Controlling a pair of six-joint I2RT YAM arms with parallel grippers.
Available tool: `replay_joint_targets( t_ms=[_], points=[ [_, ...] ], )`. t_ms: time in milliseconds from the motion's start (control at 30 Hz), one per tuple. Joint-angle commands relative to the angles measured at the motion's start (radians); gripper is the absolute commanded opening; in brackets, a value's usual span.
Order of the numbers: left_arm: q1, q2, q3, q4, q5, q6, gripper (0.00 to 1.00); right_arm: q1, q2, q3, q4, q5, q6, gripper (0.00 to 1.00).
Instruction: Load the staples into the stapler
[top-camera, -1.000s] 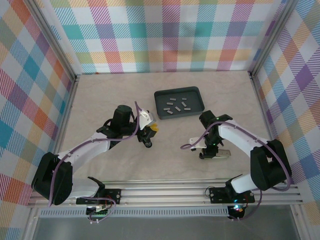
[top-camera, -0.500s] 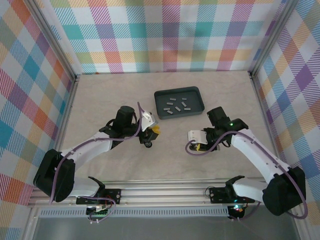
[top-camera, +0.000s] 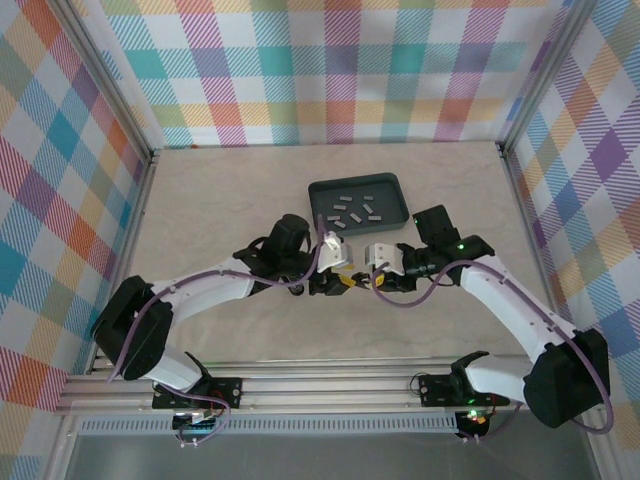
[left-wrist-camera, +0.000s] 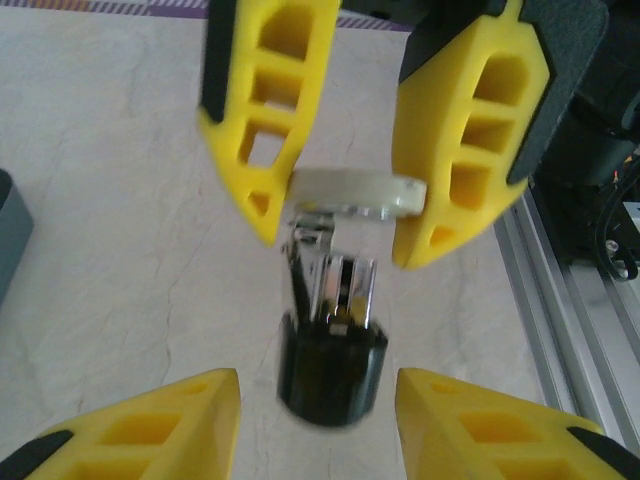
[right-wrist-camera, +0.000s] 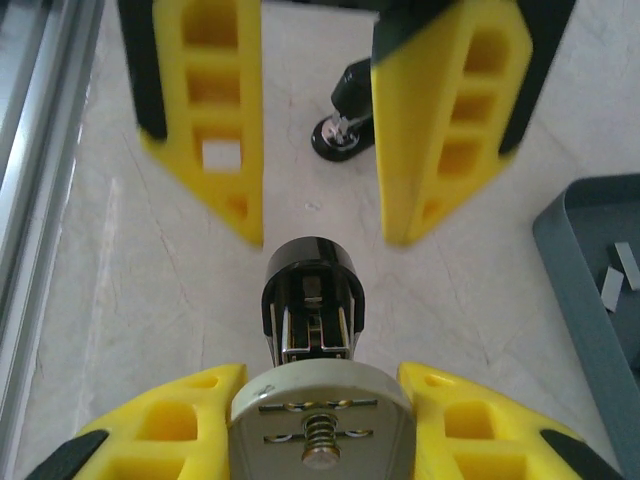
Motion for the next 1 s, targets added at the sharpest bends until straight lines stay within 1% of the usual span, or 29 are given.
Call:
replay_joint_targets(
  t_ms=[0,167,233,300,400,533,633,767,967],
  points=[
    [-0.023,0.031,0.049,0.020,0.013,0.040,0.47,0.007,0.008,0.042,0.078,-0.131,0.032,0.00],
    [-0.043,0.060,0.101,-0.045,0.050,0.081,0.46,0.009,0.018,0.046,0.113,-0.141,0.059,0.00],
    [-0.047,0.063,0.104,-0.061,0.042,0.092,0.45,0.008,0.019,0.046,0.122,-0.144,0.067,0.00],
    [-0.048,0.056,0.098,-0.061,0.030,0.095,0.39,0.009,0.021,0.046,0.128,-0.150,0.074,0.00],
    [-0.048,0.038,0.084,-0.075,0.005,0.113,0.25,0.007,0.013,0.038,0.142,-0.152,0.088,0.00],
    [-0.036,0.020,0.058,-0.090,-0.020,0.128,0.15,0.000,-0.006,0.020,0.182,-0.172,0.118,0.00],
    [-0.009,0.006,0.027,-0.090,-0.023,0.120,0.12,-0.038,-0.028,0.002,0.227,-0.226,0.162,0.00],
    [0.029,-0.013,-0.029,-0.088,-0.054,0.113,0.09,-0.137,-0.080,-0.049,0.354,-0.352,0.277,0.00],
    [0.081,-0.038,-0.095,-0.089,-0.102,0.089,0.07,-0.211,-0.110,-0.086,0.456,-0.441,0.379,0.00]
  ],
)
